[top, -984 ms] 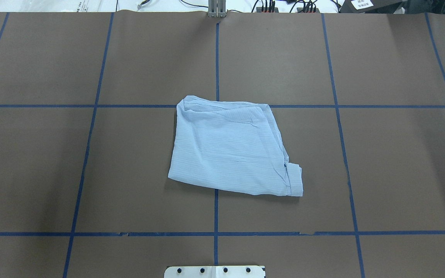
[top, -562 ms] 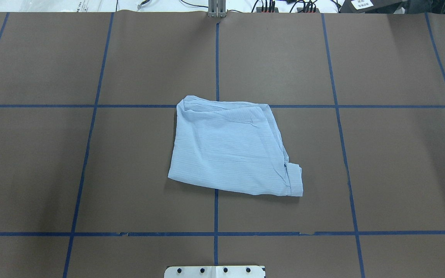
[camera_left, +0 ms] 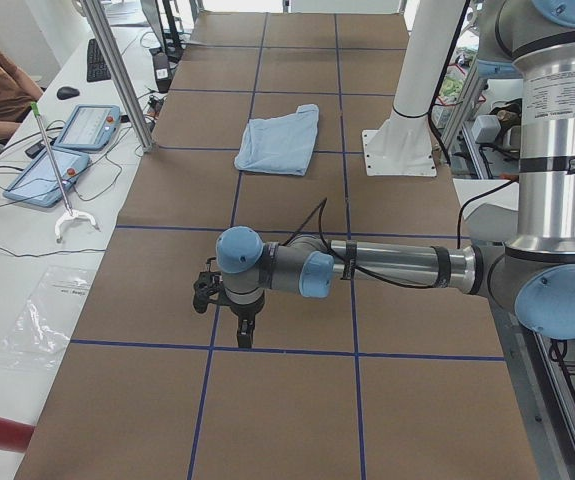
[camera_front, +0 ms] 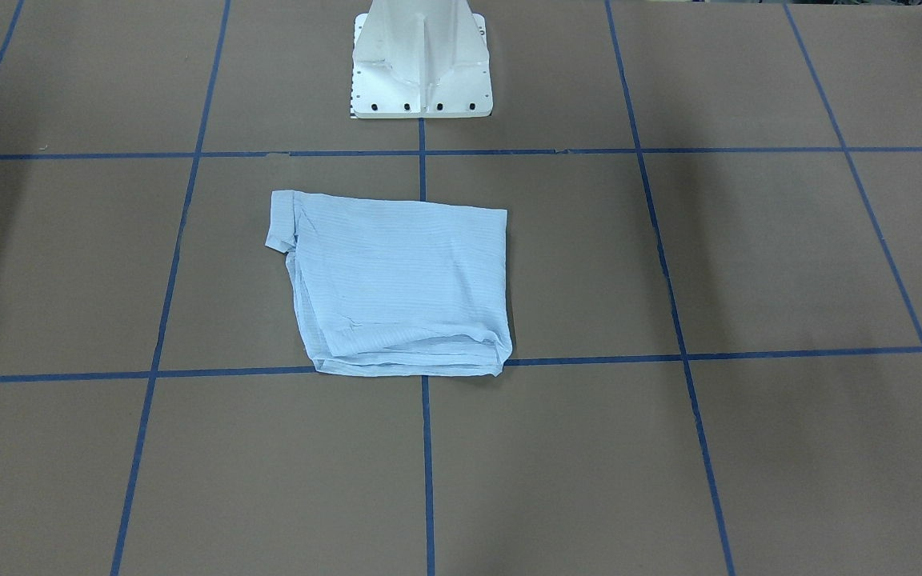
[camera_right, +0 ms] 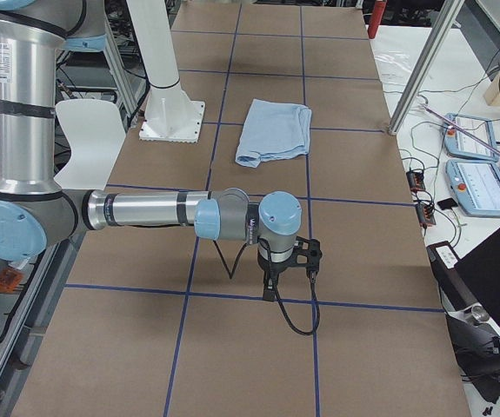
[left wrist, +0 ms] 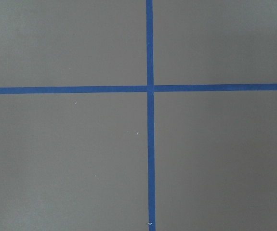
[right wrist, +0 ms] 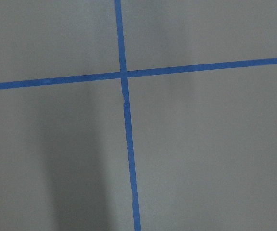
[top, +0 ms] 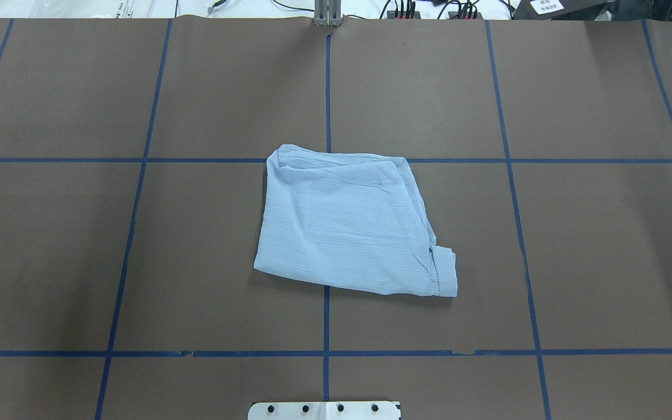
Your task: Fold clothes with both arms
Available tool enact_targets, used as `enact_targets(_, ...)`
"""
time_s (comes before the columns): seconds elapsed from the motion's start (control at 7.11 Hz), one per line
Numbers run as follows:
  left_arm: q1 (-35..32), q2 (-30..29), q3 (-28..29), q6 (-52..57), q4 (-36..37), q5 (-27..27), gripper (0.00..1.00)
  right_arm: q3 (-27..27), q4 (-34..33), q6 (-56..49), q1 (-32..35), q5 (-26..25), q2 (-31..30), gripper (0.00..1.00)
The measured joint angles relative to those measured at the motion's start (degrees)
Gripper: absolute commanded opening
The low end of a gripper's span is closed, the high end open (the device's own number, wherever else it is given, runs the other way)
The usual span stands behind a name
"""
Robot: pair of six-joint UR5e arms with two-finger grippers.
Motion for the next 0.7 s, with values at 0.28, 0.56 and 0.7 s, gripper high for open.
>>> enact_targets(0.28, 0.0, 0.0, 0.0, 0.0, 0.0, 0.1, 1.00, -0.5, 0.0, -0.1, 0.0, 0.0, 0.0, 1.00)
enact_targets(0.56, 0.0, 0.0, 0.0, 0.0, -0.1, 0.1, 1.00, -0.8, 0.0, -0.1, 0.0, 0.0, 0.1, 1.00)
enact_targets(0.7, 0.0, 0.0, 0.0, 0.0, -0.1, 0.1, 1.00, -0.8, 0.0, -0.1, 0.0, 0.0, 0.2, 1.00)
